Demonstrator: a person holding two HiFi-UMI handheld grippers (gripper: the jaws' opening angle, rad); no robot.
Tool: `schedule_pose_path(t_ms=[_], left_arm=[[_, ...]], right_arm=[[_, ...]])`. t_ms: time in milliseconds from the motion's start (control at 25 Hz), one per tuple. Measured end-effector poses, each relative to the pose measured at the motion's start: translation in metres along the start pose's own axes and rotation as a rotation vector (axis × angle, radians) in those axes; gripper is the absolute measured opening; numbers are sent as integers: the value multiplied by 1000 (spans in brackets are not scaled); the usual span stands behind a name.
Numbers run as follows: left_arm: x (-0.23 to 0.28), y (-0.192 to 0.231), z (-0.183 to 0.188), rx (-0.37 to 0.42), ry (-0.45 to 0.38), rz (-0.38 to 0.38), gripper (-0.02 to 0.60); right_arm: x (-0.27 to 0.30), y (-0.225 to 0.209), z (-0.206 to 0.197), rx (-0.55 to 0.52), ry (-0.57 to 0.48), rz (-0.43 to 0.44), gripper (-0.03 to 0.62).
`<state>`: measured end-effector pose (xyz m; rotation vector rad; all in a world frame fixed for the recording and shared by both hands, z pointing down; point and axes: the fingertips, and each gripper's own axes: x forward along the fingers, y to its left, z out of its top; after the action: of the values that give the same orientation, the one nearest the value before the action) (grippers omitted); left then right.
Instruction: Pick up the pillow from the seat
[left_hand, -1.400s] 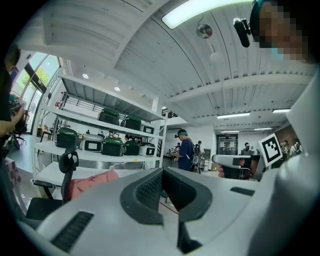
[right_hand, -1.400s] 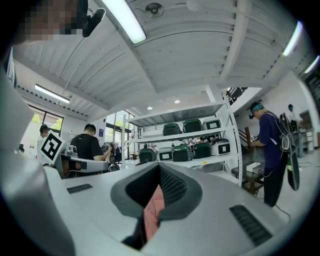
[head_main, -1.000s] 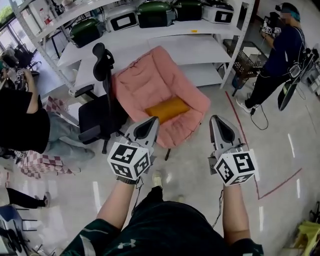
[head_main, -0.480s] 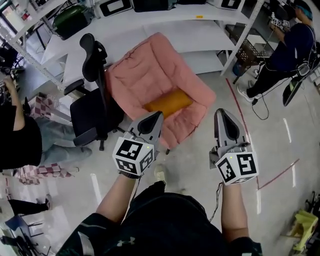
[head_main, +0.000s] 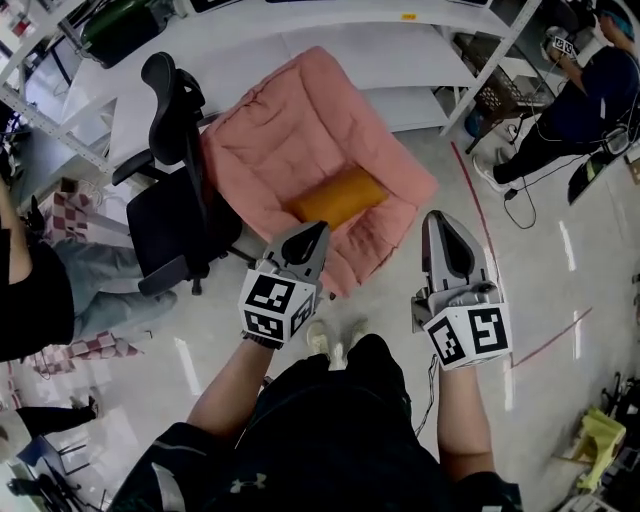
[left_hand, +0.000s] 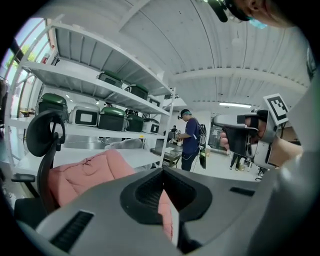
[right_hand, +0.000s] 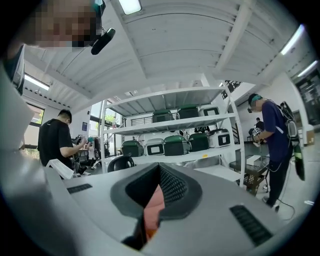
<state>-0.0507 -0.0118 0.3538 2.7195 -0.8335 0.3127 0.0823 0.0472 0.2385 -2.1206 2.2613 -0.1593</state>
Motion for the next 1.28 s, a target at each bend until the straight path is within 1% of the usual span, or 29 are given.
schedule_pose_path(t_ms=[160, 360, 560, 720, 760, 880, 1040, 1280], left_arm=[[13, 12, -22, -20, 43, 18, 6], [46, 23, -55, -30, 103, 39, 6], [81, 50, -108, -81, 164, 112, 6], [111, 73, -155, -131, 237, 177, 8], [118, 78, -166, -140, 256, 192, 13], [140, 95, -197, -161, 308, 236, 78], [164, 116, -246, -185, 400, 295, 126], [182, 145, -329, -239, 570, 376, 158]], right_arm=[[22, 0, -21, 31, 39, 26, 3], [66, -7, -51, 59, 93, 105, 3], [115, -9, -90, 57, 145, 212, 3], [150, -17, -120, 52, 186, 282, 3], [158, -19, -128, 56, 194, 299, 3], [183, -24, -158, 79, 218, 345, 3], [212, -29, -205, 125, 268, 384, 3], [237, -33, -269, 165, 360, 428, 3]])
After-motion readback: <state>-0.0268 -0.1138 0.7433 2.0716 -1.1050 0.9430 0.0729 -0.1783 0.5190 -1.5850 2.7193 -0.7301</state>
